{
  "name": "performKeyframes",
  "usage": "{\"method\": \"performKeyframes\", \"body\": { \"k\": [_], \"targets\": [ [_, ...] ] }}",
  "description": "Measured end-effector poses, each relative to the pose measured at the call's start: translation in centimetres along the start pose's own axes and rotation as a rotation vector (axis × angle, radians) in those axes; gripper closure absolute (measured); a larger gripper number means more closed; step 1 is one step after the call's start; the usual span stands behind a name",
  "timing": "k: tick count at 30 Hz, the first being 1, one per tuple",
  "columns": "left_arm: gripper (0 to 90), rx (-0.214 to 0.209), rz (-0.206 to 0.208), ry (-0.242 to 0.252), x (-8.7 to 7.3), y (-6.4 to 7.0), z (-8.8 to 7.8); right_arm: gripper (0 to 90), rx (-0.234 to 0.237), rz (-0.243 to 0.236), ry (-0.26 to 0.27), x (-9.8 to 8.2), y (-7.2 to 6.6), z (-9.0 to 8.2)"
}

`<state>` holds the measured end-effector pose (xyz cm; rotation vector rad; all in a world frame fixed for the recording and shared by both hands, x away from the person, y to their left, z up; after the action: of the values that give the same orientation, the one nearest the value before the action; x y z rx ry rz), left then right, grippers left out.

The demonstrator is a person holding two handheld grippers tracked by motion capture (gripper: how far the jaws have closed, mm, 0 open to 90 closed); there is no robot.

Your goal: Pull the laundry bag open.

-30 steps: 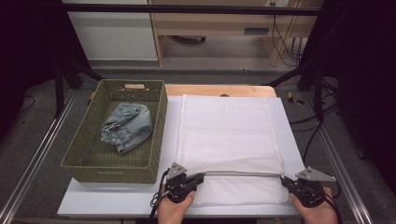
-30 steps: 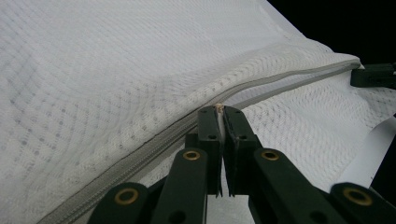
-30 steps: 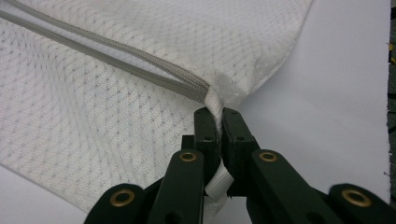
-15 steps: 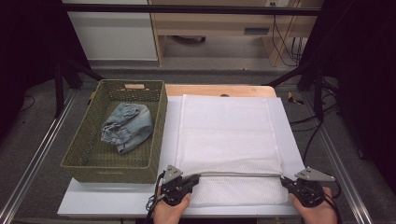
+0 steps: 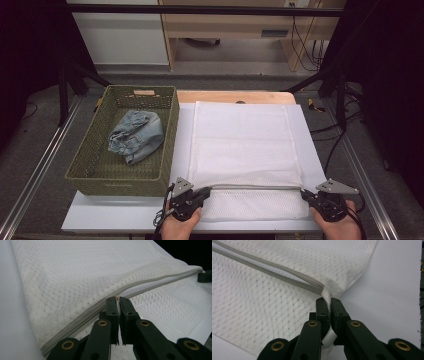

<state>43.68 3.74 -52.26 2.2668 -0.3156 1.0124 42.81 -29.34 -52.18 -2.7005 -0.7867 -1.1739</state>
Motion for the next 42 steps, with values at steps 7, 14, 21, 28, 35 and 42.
{"method": "performKeyframes", "body": {
  "k": [7, 14, 21, 28, 35, 42],
  "targets": [
    [86.4, 0.022, -0.007, 0.000, -0.1, -0.9, -0.6, 86.4, 0.001, -0.009, -0.006, -0.1, 0.2, 0.2],
    [86.4, 0.039, -0.005, 0.004, -0.1, -1.4, -1.3, 86.4, -0.001, 0.002, -0.013, -0.3, 0.3, 0.0],
    [86.4, 0.055, -0.015, 0.011, -0.2, -2.0, -1.8, 86.4, -0.004, 0.002, -0.015, -0.4, 0.6, 0.0],
    [86.4, 0.061, -0.014, 0.012, -0.4, -2.2, -2.1, 86.4, 0.001, -0.003, -0.020, -0.5, 0.5, 0.0],
    [86.4, 0.074, -0.014, 0.011, -0.6, -2.6, -2.2, 86.4, 0.005, 0.007, -0.028, -0.6, 0.5, 0.0],
    [86.4, 0.064, -0.024, 0.015, -0.7, -2.6, -2.3, 86.4, 0.002, 0.009, -0.030, -0.7, 0.6, 0.1]
  ]
}}
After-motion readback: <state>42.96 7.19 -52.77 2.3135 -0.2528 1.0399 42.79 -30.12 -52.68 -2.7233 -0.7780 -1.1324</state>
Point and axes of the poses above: each handheld gripper's, and its own axes: z roughly forward along the jaws, x roughly out of its top, y roughly to its right, the point moved 9 cm from there along z, roughly forward along the jaws, and after that the axes turned 9 degrees about -z, right-handed, at the moved point
